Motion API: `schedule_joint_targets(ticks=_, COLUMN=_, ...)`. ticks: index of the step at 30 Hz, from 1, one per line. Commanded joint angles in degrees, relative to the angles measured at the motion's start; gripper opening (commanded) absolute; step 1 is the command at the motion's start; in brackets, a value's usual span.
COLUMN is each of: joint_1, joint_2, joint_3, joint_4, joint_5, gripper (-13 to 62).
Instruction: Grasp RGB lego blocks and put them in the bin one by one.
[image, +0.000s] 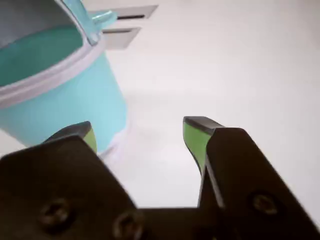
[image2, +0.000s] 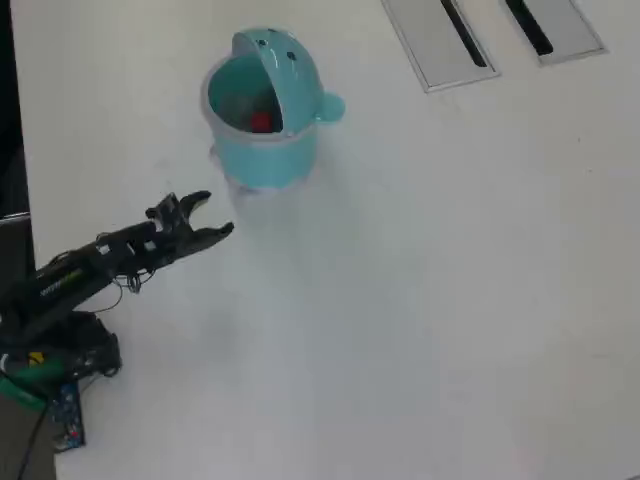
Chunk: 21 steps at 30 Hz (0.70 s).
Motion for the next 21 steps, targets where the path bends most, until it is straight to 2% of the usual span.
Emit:
schedule_joint_targets(ticks=1, joint_1=0.0, joint_2=3.1, joint_3=0.4, joint_4=-5.4, joint_5=1.7, gripper=32.3)
schedule_joint_targets(ticks=21, joint_1=0.5, joint_2=12.0, joint_3=23.7, joint_4=-17.1, joint_5=5.7, gripper=32.4)
